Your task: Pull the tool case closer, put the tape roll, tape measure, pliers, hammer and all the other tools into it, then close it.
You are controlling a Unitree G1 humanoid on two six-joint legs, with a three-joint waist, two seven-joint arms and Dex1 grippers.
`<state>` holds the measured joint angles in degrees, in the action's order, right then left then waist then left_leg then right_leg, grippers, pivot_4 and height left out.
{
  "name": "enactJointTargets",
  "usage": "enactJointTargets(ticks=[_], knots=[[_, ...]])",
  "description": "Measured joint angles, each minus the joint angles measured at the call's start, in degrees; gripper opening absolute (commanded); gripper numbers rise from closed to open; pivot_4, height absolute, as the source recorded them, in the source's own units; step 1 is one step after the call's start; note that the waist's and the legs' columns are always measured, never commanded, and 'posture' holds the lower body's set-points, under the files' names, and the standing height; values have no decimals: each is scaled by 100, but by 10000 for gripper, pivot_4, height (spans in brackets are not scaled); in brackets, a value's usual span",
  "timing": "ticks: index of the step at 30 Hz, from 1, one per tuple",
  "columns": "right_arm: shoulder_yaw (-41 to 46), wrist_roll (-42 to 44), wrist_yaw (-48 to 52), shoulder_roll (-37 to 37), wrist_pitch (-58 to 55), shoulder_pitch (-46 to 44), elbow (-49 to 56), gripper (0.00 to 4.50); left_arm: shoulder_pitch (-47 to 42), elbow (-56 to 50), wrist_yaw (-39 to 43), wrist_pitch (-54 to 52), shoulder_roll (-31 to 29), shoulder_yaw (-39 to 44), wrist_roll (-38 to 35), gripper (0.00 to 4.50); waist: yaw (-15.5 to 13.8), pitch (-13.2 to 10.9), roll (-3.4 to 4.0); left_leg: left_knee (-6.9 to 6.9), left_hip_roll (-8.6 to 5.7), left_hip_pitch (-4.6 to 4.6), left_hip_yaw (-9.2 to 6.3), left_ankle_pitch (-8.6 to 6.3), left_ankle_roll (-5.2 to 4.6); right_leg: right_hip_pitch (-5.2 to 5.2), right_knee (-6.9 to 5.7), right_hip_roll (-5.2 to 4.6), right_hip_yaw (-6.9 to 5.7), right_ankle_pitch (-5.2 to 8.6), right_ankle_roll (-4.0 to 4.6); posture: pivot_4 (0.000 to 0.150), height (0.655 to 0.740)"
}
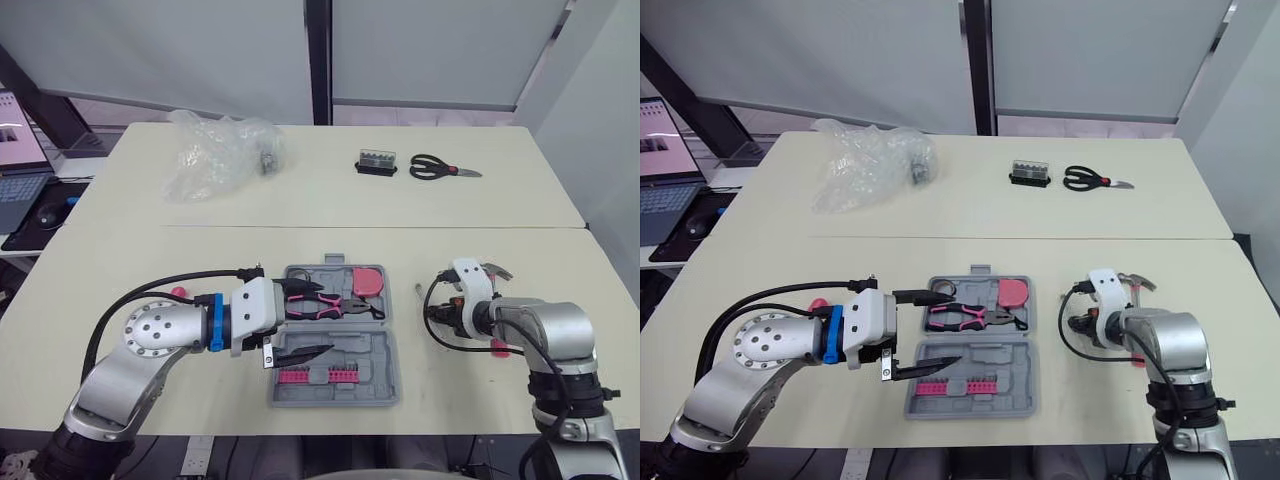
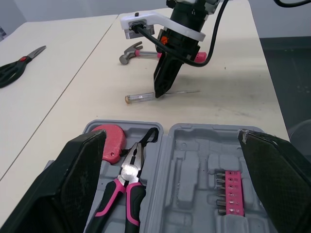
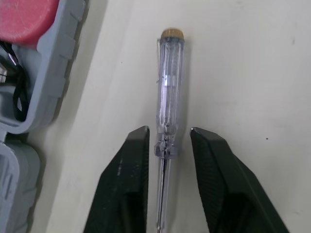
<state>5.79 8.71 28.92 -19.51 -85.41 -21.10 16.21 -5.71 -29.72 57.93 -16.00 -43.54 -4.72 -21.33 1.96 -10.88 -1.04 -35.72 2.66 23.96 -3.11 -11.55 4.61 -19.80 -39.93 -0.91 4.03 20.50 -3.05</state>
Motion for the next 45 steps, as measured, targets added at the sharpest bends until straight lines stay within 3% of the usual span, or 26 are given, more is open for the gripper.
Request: enactJointTargets(ticks=[5, 10, 14, 19, 27, 30, 34, 40, 42, 45], knots=[[197, 349, 37, -241, 243, 187, 894, 36290, 27, -7, -4, -6, 1, -3, -1, 45000, -5, 0, 0, 1, 1, 11, -1, 0, 0, -13, -1, 0, -2, 0, 0, 1500, 7400], [-401, 112, 185, -898, 2494, 1454, 1420, 36290, 43, 7, 6, 2, 0, 11, -2, 45000, -16, 2, -3, -1, 0, 18, 1, 0, 0, -17, 4, -1, 0, 1, -2, 1500, 7400], [-708, -345, -304, -626, 4024, 2289, 1132, 36290, -1, 88, 11, 44, 22, 13, -2, 45000, 15, 2, -3, -1, 3, 16, 3, 0, 0, -19, -2, 2, 3, 1, -2, 1500, 7400], [-759, -571, -794, -228, 4941, 2502, 663, 36290, -63, 105, 25, 123, 70, 10, -2, 45000, 49, 2, -3, 1, 5, 14, 1, 0, 0, -19, -4, 6, 3, 1, -1, 1500, 7400], [-822, -644, -1107, 164, 5244, 2516, 154, 36290, -72, 164, 108, 184, 71, 6, -1, 45000, 31, 2, -3, 1, 5, 15, 0, 0, 0, -18, -4, 5, 2, 1, -1, 1500, 7400], [-846, -652, -1156, 208, 5299, 2682, 128, 30872, -72, 239, 159, 234, 71, 6, -2, 45000, 24, 2, -3, 1, 5, 15, 0, 0, 0, -19, -4, 5, 3, 1, -1, 1500, 7400], [-921, -659, -1186, 297, 5377, 2709, 123, 19579, -72, 253, 188, 286, 71, 6, -17, 45000, 32, 2, -2, 1, 5, 13, 0, 0, 0, -18, -6, 5, 3, 1, -1, 1500, 7400], [-933, -689, -1302, 443, 5535, 2695, 5, 6400, -71, 369, 275, 344, 72, 7, -27, 45000, 29, 3, -3, 1, 5, 13, 1, 0, 0, -18, -5, 5, 4, 0, -1, 1500, 7400], [-931, -716, -1332, 469, 5616, 2685, -50, 3070, -71, 395, 295, 399, 71, 8, -27, 45000, 29, 3, -2, 1, 6, 12, 0, 0, 0, -18, -6, 5, 3, 1, -1, 1500, 7400], [-935, -721, -1371, 499, 5653, 2681, -74, 2885, -61, 500, 343, 426, 58, 27, -27, 45000, 30, 3, -2, 1, 6, 10, 1, 0, 0, -17, -6, 6, 4, 1, -1, 1500, 7400]])
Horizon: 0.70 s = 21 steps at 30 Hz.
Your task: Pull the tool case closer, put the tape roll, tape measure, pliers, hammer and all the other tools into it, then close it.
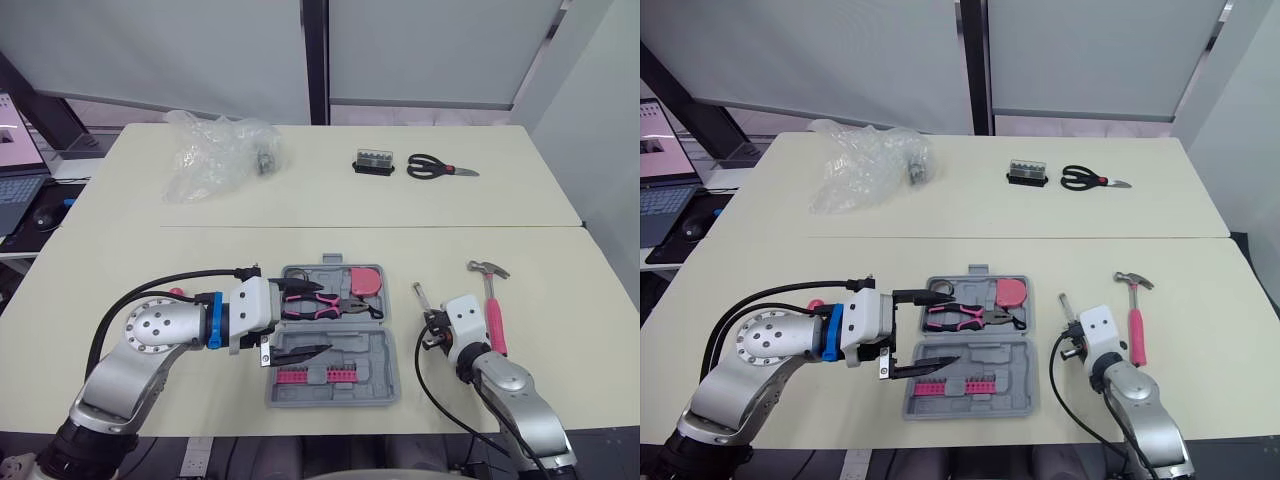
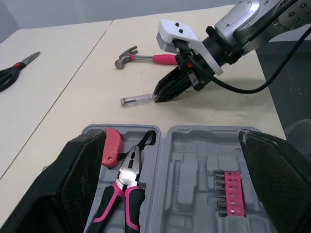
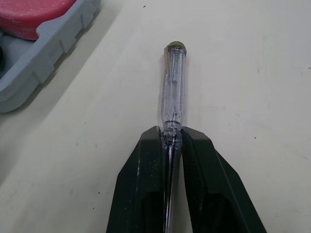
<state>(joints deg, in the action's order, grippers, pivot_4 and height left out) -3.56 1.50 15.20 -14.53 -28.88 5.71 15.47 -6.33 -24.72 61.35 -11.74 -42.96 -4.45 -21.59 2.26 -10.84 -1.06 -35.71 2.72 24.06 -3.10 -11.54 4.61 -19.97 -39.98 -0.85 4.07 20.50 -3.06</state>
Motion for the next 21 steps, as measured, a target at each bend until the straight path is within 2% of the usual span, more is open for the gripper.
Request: enactJointTargets(ticks=[4, 7, 9, 12, 16, 18, 21], knots=[[-87, -34, 170, -238, 24, -1, 76, 2885, 122, 33, 69, 63, -87, 155, -20, 45000, 8, 0, 0, 1, 0, 1, 3, 0, 0, -2, 1, -1, 2, 0, 0, 1500, 7400], [-362, -232, 666, -986, 115, -126, 451, 2885, 452, 53, 204, 49, -420, 473, -103, 45000, 36, -1, 2, 2, 1, 0, 4, 0, 0, -5, -1, 0, 4, 0, 0, 1500, 7400], [-535, -328, 1223, -1726, 165, -423, 893, 2885, 775, 119, 339, 68, -741, 758, -98, 45000, 58, -2, 3, 2, 1, -3, 2, 0, 0, -2, -1, 0, 1, 0, 0, 1500, 7400], [-786, -242, 1981, -2324, 12, -875, 1443, 2884, 967, 207, 356, 101, -830, 987, -93, 45000, 44, -1, 1, 2, 3, -4, -4, 0, 0, 2, 1, 2, -4, 0, 0, 1500, 7400], [-1393, 299, 3484, -3221, -878, -1965, 1881, 2884, 1323, 537, 515, 247, -1310, 1295, 185, 45000, 35, -3, 1, 0, 2, -5, 1, 0, -1, 1, 2, -3, -1, 0, 1, 1500, 7400], [-1620, 421, 3891, -3351, -1125, -2417, 1893, 2884, 1455, 732, 565, 365, -1379, 1401, 306, 45000, 37, -3, 0, 1, 4, -5, 0, 0, -1, 0, 2, -1, -3, 0, 1, 1500, 7400], [-2165, 473, 4282, -3153, -1411, -3080, 1802, 2884, 1557, 923, 574, 622, -1391, 1418, 475, 45000, 49, -3, -2, 2, 6, -2, -3, -1, -1, -4, 2, 2, -5, 1, 4, 1500, 7400]])
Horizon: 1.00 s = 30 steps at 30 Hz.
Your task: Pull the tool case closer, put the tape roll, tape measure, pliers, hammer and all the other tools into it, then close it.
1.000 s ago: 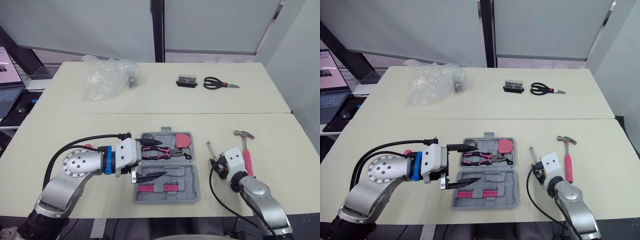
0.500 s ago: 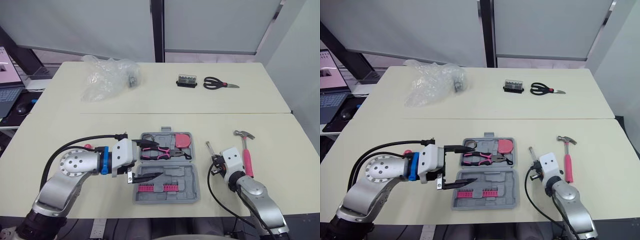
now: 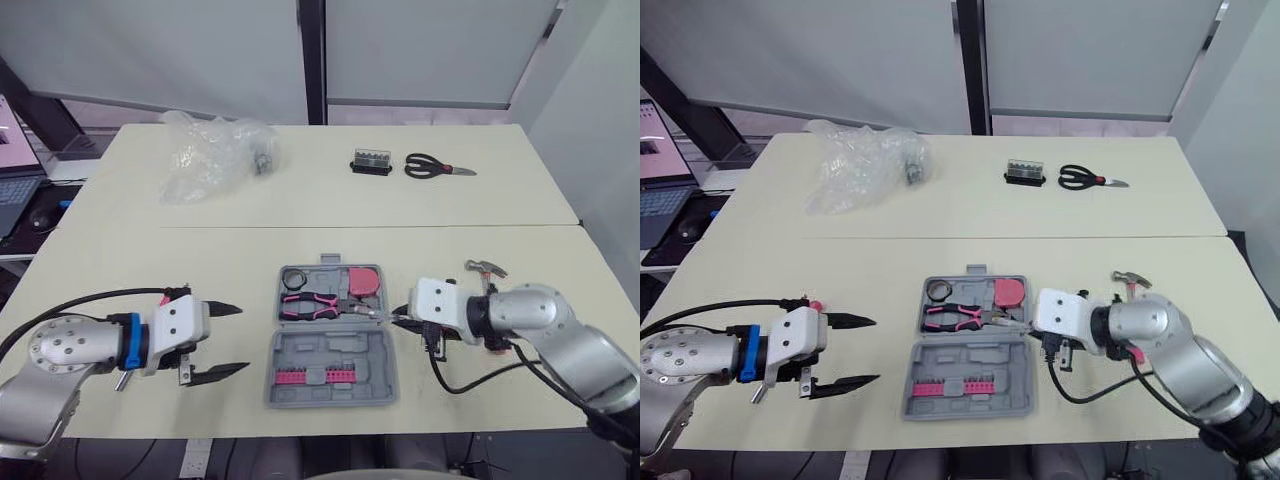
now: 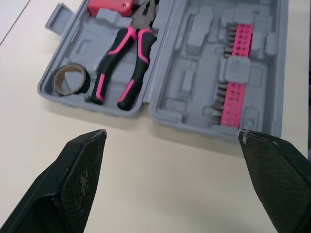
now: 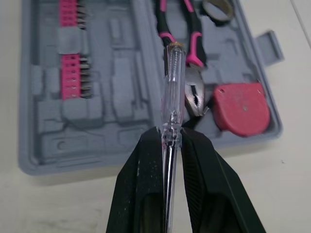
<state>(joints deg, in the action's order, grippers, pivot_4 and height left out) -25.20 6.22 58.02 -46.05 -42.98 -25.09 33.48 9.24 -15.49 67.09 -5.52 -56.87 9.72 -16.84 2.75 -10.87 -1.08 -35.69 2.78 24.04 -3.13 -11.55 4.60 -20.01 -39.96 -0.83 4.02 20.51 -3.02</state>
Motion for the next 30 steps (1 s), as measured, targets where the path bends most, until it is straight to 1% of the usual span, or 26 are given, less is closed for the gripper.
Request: enactJointTargets(ticks=[4, 10, 20, 30], knots=[[-684, -59, 115, 410, -200, -422, -266, 2884, 202, 72, -12, 468, 10, 15, 192, 45000, -30, 0, 0, -3, -5, 13, 4, 0, 0, -9, 0, -9, 0, 0, 0, 1500, 7400], [-1384, -399, 3, 1012, -182, -775, -902, 2884, 322, 64, -134, 718, 114, 11, 337, 45000, -40, 1, -1, -4, -4, 11, 2, 0, 0, -10, -4, -8, -2, -1, 0, 1500, 7400], [-1778, -939, -191, 1615, 264, -986, -1747, 2884, 235, -86, -299, 573, 216, -58, 401, 45000, -37, 1, -2, -4, -4, 12, 1, 0, 0, -13, -6, -5, -3, -1, 0, 1500, 7400], [-1879, -1305, -300, 2059, 666, -990, -2426, 2884, 8, -344, -402, 190, 310, -300, 389, 45000, -36, 1, -2, -4, -3, 12, 0, 0, 0, -14, -9, -3, -4, -1, 0, 1500, 7400]])
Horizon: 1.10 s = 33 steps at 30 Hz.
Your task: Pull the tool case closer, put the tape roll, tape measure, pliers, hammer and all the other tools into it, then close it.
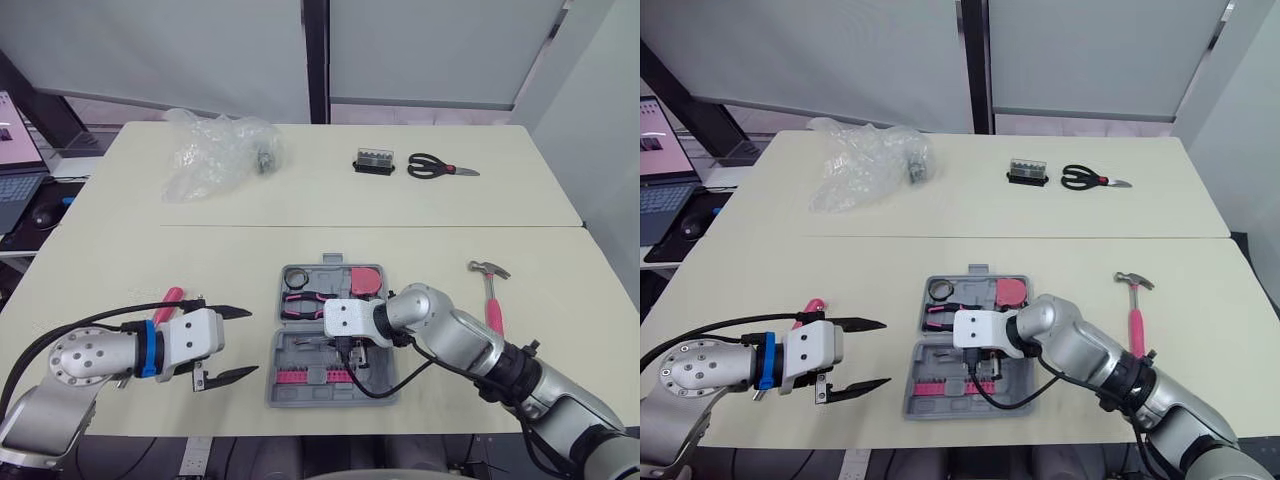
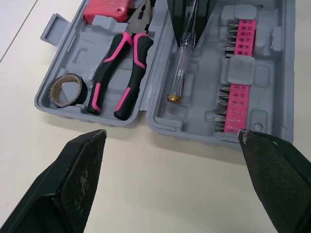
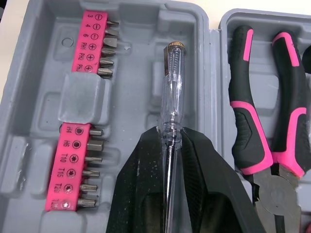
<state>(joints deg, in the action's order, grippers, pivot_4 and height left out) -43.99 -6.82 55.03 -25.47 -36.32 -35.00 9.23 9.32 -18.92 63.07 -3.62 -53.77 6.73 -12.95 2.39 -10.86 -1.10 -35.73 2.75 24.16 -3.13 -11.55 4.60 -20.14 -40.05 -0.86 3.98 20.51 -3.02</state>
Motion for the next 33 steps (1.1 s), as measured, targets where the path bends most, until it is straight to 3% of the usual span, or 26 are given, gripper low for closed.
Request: enactJointTargets(ticks=[10, 12, 18, 22, 33], knots=[[3, -120, -17, 241, 119, 1, -229, 2884, -20, -274, -76, -237, 23, -20, -13, 45000, 0, 0, 0, 0, 0, 0, -1, 0, 0, 1, -1, 1, 0, 0, 0, 1500, 7400], [15, -124, -48, 305, 185, 1, -257, 10089, -20, -333, -109, -259, 25, -22, -24, 45000, 0, 0, 0, 0, 1, -1, -1, 0, 0, 1, -1, 1, 0, 0, 0, 1500, 7400], [176, -102, -23, 340, 389, -7, -258, 23482, -19, -413, -121, -372, 33, -34, -50, 45000, 0, 0, 0, 0, 0, 0, -1, 0, 0, 1, -2, 1, 0, 0, 0, 1500, 7400], [419, 15, 233, 86, 859, -7, -127, 23482, -11, -417, -120, -422, 33, -34, -57, 45000, -7, 0, 0, 0, 0, -1, -1, 0, 0, 2, -2, 0, -1, 0, 0, 1500, 7400], [581, 23, 356, 114, 1219, 70, -130, 235, -159, -418, -129, -450, 250, -146, -170, 45000, -4, 0, 0, -1, 1, -1, -2, 0, 0, 2, -3, 1, 0, 0, 0, 1500, 7400]])
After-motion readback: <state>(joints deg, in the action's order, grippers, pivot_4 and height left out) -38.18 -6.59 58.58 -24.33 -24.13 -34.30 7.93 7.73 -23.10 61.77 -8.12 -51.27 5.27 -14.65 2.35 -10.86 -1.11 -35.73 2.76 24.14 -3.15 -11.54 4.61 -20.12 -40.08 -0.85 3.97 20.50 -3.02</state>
